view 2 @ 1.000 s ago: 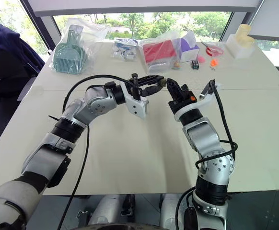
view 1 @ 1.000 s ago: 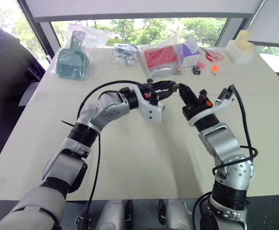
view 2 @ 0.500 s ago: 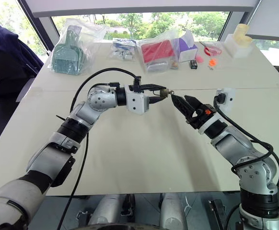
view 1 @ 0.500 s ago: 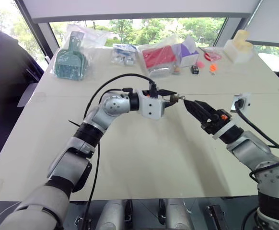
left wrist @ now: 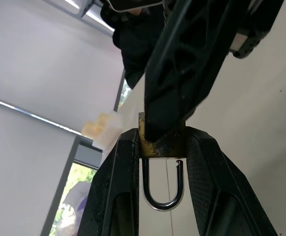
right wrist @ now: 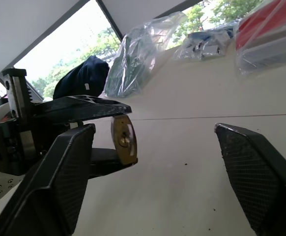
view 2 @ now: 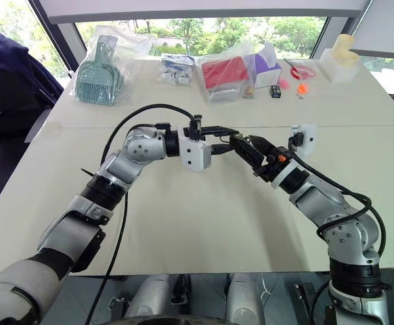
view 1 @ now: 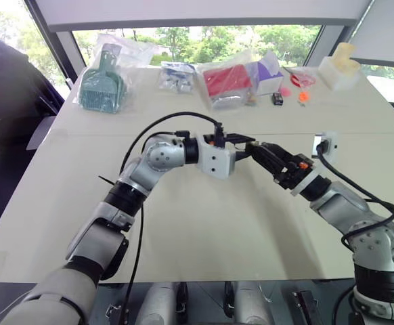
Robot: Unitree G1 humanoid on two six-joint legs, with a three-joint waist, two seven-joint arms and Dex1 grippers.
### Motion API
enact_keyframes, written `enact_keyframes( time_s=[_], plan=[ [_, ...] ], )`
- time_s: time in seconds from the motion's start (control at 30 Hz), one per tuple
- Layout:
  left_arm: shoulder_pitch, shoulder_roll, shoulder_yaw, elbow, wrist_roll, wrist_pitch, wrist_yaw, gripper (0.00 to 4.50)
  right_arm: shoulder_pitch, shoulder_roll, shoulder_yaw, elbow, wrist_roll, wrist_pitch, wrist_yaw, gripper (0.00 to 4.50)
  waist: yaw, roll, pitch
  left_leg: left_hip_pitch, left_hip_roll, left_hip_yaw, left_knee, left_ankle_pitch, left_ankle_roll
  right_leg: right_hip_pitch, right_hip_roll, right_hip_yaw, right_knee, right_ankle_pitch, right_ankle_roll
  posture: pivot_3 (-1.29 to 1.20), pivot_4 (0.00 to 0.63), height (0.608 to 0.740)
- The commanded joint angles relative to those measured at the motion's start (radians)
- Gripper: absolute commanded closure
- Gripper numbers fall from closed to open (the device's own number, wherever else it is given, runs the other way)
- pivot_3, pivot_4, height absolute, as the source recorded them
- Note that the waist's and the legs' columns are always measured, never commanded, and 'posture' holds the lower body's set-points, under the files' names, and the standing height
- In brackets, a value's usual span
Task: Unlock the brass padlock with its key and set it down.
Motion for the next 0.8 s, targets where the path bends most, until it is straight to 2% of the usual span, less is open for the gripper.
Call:
enact_keyframes(
  time_s=[0.03,0.1,0.17,0.33,0.37,0.4,0.47,0.57,0.6,0.67,0.8],
  plan=[
    [-0.002,0.002,0.013,-0.050,-0.026,0.013,0.006,3.77,-0.001,0.009,-0.007,-0.024,0.002,0.010,0.007,2.29,0.000,0.000,0.000,0.000,0.000,0.000,0.000,0.000,0.000,0.000,0.000,0.000,0.000,0.000,0.000,0.00,0.150,0.735],
    [-0.004,0.001,0.014,-0.049,-0.027,0.016,0.007,3.77,-0.001,0.013,-0.008,-0.025,0.003,0.017,0.008,3.48,0.000,0.000,0.000,0.000,0.000,0.000,0.000,0.000,0.000,0.000,0.000,0.000,0.000,0.000,0.000,0.00,0.150,0.735],
    [-0.004,0.000,0.014,-0.051,-0.028,0.018,0.008,3.77,-0.003,0.018,-0.009,-0.025,0.009,0.024,0.007,4.46,0.001,0.000,0.000,0.000,0.000,0.000,0.000,0.000,0.000,0.000,0.000,0.000,0.000,0.000,0.000,0.00,0.150,0.735],
    [-0.002,0.002,0.011,-0.049,-0.027,0.013,0.002,3.77,-0.019,0.031,-0.007,-0.020,0.009,0.030,0.003,4.49,0.000,0.000,0.000,0.000,0.000,0.000,0.000,0.000,0.000,0.000,0.000,0.000,0.000,0.000,0.000,0.00,0.150,0.735],
    [-0.001,0.005,0.009,-0.047,-0.029,0.017,-0.004,2.74,-0.021,0.033,-0.007,-0.020,0.009,0.030,0.002,4.50,-0.001,0.000,0.000,0.000,0.000,0.000,0.000,0.000,0.000,0.000,0.000,0.000,0.000,0.000,0.000,0.00,0.150,0.735],
    [0.000,0.009,0.008,-0.044,-0.033,0.026,-0.015,2.49,-0.023,0.035,-0.008,-0.019,0.009,0.031,0.002,4.50,0.000,0.000,0.000,0.000,0.000,0.000,0.000,0.000,0.000,0.000,0.000,0.000,0.000,0.000,0.000,0.00,0.150,0.735],
    [0.001,0.016,0.018,-0.038,-0.048,0.054,-0.026,1.64,-0.026,0.038,-0.010,-0.017,0.007,0.033,0.000,4.50,0.000,0.000,0.000,0.000,0.000,0.000,0.000,0.000,0.000,0.000,0.000,0.000,0.000,0.000,0.000,0.00,0.150,0.735],
    [0.018,0.032,0.057,-0.045,-0.125,0.196,-0.078,0.44,-0.028,0.041,-0.010,-0.018,0.000,0.033,-0.005,4.50,-0.001,0.000,0.000,0.000,0.000,0.000,0.000,0.000,0.000,0.000,0.000,0.000,0.000,0.000,0.000,0.00,0.150,0.735],
    [0.025,0.041,0.085,-0.060,-0.191,0.301,-0.115,0.03,-0.026,0.039,-0.014,-0.021,0.000,0.033,-0.006,4.50,-0.002,0.000,0.000,0.000,0.000,0.000,0.000,0.000,0.000,0.000,0.000,0.000,0.000,0.000,0.000,0.00,0.150,0.735],
    [0.027,0.045,0.146,-0.092,-0.316,0.505,-0.164,0.03,-0.019,0.036,-0.022,-0.026,0.002,0.033,-0.007,4.50,-0.003,0.000,0.000,0.000,0.000,0.000,0.000,0.000,0.000,0.000,0.000,0.000,0.001,0.000,0.000,0.00,0.150,0.735],
    [-0.006,0.007,0.201,-0.139,-0.445,0.743,-0.188,0.03,-0.012,0.041,-0.020,-0.030,0.007,0.035,-0.003,4.50,0.001,0.000,0.000,0.000,0.000,0.000,0.000,0.000,-0.001,0.000,0.001,0.000,0.001,0.000,0.000,0.00,0.150,0.735]
  ],
)
